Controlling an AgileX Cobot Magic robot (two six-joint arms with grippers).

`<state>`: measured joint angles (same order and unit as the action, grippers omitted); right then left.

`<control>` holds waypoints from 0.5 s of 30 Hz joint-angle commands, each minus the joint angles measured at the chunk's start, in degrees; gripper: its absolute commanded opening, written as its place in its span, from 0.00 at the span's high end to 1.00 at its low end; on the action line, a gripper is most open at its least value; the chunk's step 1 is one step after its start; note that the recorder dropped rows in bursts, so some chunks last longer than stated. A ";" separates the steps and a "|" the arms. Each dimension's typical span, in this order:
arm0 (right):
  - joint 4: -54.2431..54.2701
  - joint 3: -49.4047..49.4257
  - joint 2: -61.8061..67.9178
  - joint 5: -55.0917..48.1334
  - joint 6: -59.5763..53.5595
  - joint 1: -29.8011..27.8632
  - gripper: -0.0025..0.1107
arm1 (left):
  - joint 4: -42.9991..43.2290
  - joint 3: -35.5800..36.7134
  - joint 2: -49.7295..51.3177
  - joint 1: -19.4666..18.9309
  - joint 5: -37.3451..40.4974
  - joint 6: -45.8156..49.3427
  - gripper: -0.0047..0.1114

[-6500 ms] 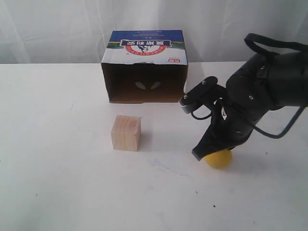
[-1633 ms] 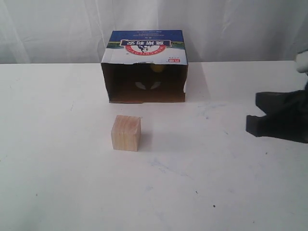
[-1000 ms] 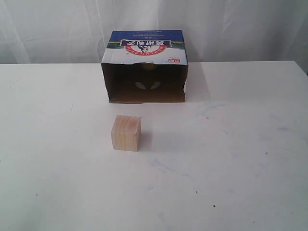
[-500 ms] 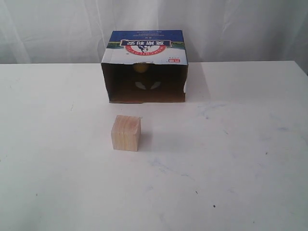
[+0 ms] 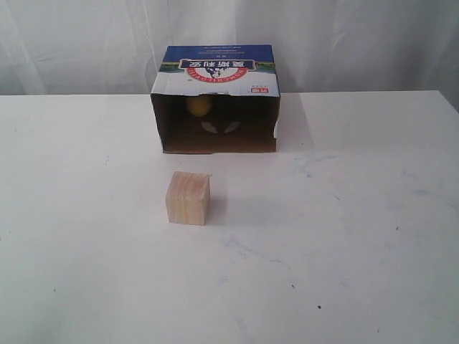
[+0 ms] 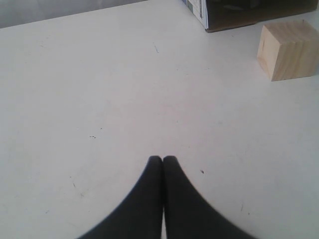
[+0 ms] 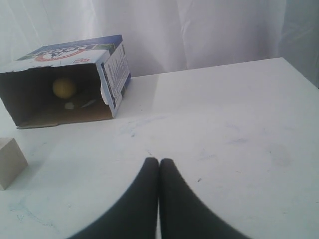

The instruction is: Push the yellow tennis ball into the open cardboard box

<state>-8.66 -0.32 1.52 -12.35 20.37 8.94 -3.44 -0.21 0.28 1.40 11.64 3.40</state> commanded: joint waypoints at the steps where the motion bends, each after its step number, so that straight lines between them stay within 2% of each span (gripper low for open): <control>1: 0.06 0.32 -0.33 0.01 0.24 -0.39 0.98 | -0.15 0.21 -0.28 -0.16 0.02 -0.43 0.96; 8: 0.06 0.32 -0.33 -0.42 0.24 -0.39 0.98 | -0.15 0.21 -0.28 -0.16 0.02 -0.43 0.96; 15: 0.06 0.32 -0.33 1.68 -14.61 -0.39 0.98 | -0.15 0.21 -0.28 -0.16 0.02 -0.43 0.96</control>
<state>-8.66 -0.32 1.52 -11.73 10.82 8.94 -3.44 -0.21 0.28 1.40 11.64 3.40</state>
